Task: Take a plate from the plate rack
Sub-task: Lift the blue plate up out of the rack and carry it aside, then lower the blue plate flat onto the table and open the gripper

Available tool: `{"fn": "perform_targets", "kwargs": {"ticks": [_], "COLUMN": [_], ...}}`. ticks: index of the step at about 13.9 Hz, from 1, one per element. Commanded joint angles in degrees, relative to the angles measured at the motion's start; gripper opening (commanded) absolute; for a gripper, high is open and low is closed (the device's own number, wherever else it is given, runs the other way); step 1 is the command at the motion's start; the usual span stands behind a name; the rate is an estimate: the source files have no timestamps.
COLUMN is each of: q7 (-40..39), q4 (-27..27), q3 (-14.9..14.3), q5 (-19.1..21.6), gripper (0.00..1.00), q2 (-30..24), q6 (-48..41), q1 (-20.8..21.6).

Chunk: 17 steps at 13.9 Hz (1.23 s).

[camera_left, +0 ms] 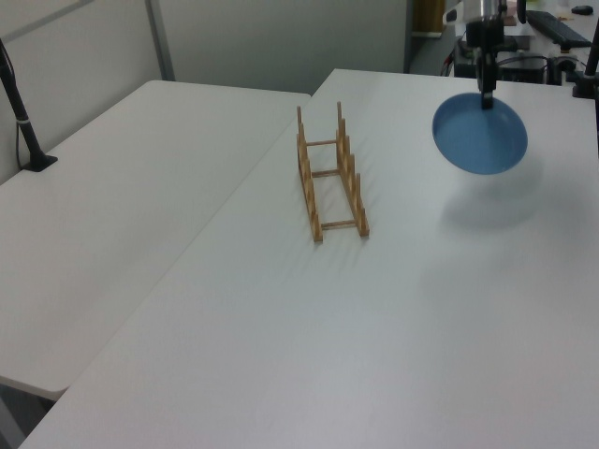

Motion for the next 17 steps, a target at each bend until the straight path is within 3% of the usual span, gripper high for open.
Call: {"fn": "perform_targets", "kwargs": {"ticks": [1, 8, 9, 10, 11, 14, 17], "q7": [-0.67, -0.14, -0.14, 0.12, 0.12, 2.48, 14.59], "q4": [-1.06, -2.03, -1.94, -1.77, -1.68, -1.06, 2.01], "q3": [-0.12, -0.12, -0.12, -0.12, -0.12, -0.12, 0.58], "q5": [1.19, 0.4, 0.32, 0.31, 0.4, 0.58, 0.32], "gripper": [0.0, 0.0, 0.04, 0.68, 1.0, 1.0, 1.0], "q2": [3.93, 9.65, 10.35, 10.53, 10.45, 7.39, 0.89], "q6": [5.07, 11.76, 11.76, 11.67, 11.41, 11.23, 8.43], "q1": [-1.15, -1.25, -1.25, -1.25, -1.42, -1.42, -0.72]}}
